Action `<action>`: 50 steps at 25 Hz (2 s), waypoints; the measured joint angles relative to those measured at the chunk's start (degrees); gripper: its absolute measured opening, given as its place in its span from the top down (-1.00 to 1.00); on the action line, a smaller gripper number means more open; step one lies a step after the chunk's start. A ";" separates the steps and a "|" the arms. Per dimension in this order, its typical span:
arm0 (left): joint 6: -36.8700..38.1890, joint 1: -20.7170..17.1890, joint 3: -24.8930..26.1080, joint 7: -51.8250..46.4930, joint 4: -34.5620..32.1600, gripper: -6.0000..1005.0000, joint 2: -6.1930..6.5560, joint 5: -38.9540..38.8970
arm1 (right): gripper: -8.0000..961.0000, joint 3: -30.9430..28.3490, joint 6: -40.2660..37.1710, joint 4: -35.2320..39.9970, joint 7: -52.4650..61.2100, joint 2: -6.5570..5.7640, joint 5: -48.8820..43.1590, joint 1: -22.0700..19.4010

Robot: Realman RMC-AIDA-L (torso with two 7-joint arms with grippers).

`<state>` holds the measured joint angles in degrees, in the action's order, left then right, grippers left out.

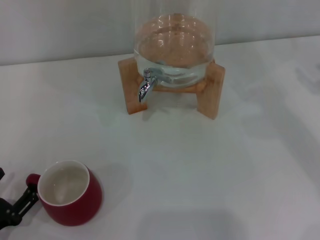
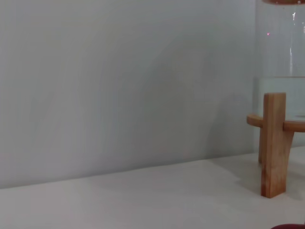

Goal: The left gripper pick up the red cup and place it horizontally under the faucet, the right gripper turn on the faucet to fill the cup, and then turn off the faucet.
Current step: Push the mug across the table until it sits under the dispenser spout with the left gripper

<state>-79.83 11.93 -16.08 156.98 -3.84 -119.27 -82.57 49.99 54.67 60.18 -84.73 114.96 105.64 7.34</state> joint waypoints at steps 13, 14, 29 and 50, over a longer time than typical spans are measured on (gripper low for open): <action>1.83 1.10 -0.15 -0.65 0.39 -0.54 0.00 0.11 | -0.56 -0.22 -0.01 0.01 0.00 0.00 0.00 0.03; 1.94 1.16 -0.15 -0.68 0.40 -0.53 -0.01 0.14 | -0.56 -0.23 -0.02 0.02 0.01 0.00 0.00 0.03; 1.08 1.12 -0.18 -0.61 0.17 -0.48 -0.09 1.81 | -0.56 -0.86 -0.03 0.00 0.01 0.00 0.00 0.05; 0.78 1.05 0.20 0.04 -0.24 0.78 -0.09 1.64 | -0.56 -0.95 0.06 -0.06 0.00 0.00 0.01 0.13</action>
<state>-79.05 12.98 -15.88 157.02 -4.08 -119.36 -80.92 49.04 54.73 60.12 -84.72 114.96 105.65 7.47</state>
